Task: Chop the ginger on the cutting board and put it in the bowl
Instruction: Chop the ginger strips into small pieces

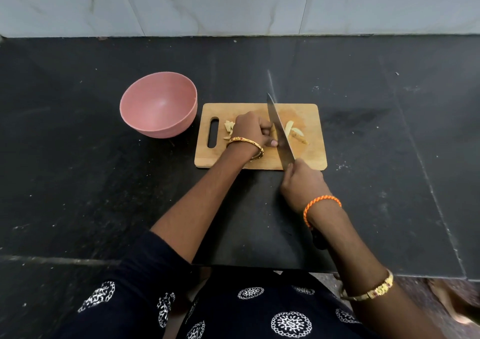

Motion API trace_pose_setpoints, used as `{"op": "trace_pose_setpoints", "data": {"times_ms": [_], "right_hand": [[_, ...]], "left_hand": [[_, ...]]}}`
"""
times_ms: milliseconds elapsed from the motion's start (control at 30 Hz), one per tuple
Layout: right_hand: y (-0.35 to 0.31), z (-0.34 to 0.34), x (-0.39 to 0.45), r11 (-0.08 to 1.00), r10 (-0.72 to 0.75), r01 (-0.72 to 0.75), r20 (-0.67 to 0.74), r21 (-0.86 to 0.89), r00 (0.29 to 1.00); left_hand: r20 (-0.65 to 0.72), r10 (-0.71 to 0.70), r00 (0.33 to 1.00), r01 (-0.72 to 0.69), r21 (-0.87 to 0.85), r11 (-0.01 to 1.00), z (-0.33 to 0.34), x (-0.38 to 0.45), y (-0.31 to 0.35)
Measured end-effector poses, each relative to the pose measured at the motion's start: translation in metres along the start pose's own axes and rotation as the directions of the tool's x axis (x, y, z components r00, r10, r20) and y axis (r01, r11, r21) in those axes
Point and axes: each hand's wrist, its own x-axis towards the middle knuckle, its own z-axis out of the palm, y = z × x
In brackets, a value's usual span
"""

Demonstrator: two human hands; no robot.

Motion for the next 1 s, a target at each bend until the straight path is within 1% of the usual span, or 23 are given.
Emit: {"op": "trace_pose_setpoints", "data": {"times_ms": [233,333,433,600,733,1000], "right_hand": [[0.03,-0.006,-0.03,0.999,0.017,-0.02,0.063,0.048,0.998],[0.036,-0.01,-0.039,0.994,-0.019,0.018,0.013,0.11,1.0],[0.029,-0.011,-0.028,0.986,-0.039,0.046,-0.048,0.159,0.998],[0.02,-0.005,-0.008,0.99,-0.039,0.047,-0.057,0.135,0.998],[0.017,-0.002,-0.006,0.992,-0.03,0.037,-0.056,0.123,0.998],[0.019,-0.002,0.0,0.994,-0.056,0.06,-0.052,0.089,0.997]], "left_hand": [[0.01,-0.01,1.0,0.011,-0.046,0.999,-0.002,-0.001,0.002],[0.021,-0.028,0.999,0.029,-0.063,0.998,-0.003,0.0,0.001],[0.022,-0.043,0.999,0.044,-0.072,0.996,-0.002,0.0,0.001],[0.024,-0.037,0.999,0.038,-0.052,0.998,-0.001,0.001,0.0],[0.016,-0.036,0.999,0.037,-0.059,0.998,0.0,0.001,0.001],[0.011,-0.044,0.999,0.044,-0.013,0.999,0.001,0.002,0.001]]}}
